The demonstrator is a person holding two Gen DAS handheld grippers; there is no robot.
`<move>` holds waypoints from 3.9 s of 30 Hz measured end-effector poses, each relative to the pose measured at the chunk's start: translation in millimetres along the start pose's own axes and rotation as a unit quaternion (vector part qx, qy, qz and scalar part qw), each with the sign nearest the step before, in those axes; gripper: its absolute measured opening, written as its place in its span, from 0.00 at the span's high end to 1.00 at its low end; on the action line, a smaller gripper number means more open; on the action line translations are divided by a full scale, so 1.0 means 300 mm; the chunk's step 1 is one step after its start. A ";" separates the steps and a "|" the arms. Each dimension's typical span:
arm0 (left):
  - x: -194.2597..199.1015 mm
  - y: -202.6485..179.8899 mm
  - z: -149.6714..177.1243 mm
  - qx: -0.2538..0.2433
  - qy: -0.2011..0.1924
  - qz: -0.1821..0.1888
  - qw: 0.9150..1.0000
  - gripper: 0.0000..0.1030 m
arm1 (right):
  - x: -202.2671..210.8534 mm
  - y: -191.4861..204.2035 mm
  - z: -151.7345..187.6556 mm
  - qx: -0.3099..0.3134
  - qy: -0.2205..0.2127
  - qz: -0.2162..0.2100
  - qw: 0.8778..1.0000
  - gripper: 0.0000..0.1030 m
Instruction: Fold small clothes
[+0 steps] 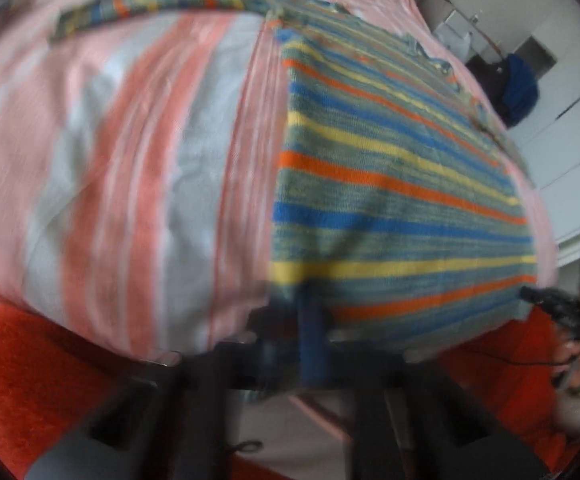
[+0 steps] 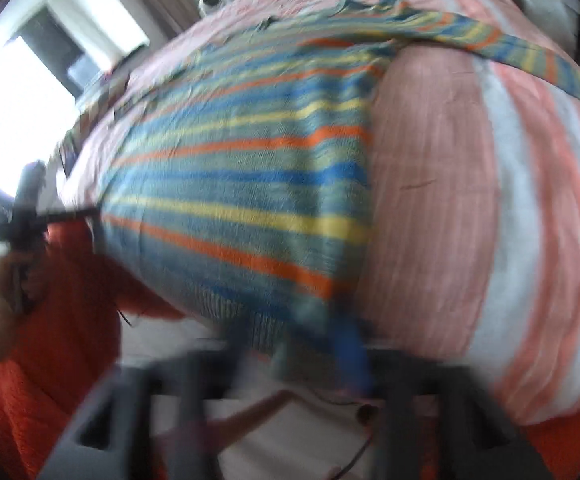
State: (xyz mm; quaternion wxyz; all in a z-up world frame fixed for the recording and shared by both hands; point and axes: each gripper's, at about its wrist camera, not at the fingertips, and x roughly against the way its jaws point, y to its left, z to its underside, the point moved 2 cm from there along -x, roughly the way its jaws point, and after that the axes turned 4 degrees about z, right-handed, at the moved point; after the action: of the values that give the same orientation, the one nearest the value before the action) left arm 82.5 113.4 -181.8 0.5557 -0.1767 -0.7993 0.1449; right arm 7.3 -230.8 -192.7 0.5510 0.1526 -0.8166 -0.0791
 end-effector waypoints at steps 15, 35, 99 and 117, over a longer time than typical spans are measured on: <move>-0.039 0.003 0.024 0.006 0.060 -0.039 0.997 0.90 | -0.038 -0.057 0.078 -0.045 0.043 0.037 0.997 0.97; 0.102 -0.036 -0.276 -0.011 -0.243 -0.138 0.960 0.06 | 0.173 -0.159 -0.154 -0.104 -0.206 0.151 0.961 0.31; 0.044 0.137 -0.247 0.051 -0.222 -0.149 0.962 0.01 | 0.140 -1.071 -0.460 -0.440 -0.186 0.029 0.878 0.96; 0.047 0.160 -0.253 0.052 -0.217 -0.144 0.964 0.01 | -0.177 0.068 -1.121 -0.095 -0.111 -0.152 0.977 0.35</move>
State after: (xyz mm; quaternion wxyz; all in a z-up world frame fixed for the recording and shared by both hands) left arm 155.2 165.2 -164.7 0.3927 0.0054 -0.9090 0.1398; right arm 333.2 -180.5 -105.4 0.4501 0.2123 -0.8287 -0.2561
